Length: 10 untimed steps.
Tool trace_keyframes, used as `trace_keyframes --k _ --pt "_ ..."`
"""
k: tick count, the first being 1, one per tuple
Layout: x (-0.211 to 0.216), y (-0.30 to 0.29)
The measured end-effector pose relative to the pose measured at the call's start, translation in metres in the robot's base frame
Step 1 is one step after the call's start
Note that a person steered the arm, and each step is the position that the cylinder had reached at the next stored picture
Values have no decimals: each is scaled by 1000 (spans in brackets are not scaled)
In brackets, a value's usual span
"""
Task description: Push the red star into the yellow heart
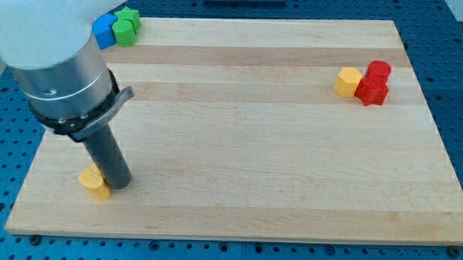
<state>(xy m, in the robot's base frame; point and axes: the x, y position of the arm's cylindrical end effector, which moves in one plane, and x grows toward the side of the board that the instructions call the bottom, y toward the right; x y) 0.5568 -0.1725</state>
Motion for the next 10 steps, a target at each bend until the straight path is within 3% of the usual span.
trace_keyframes --k 3,4,7,8,9,10 --pt "0 -35" --pt "-2 -4" --pt "-70 364" --pt "-103 460" --pt "-156 454" --pt "-175 424"
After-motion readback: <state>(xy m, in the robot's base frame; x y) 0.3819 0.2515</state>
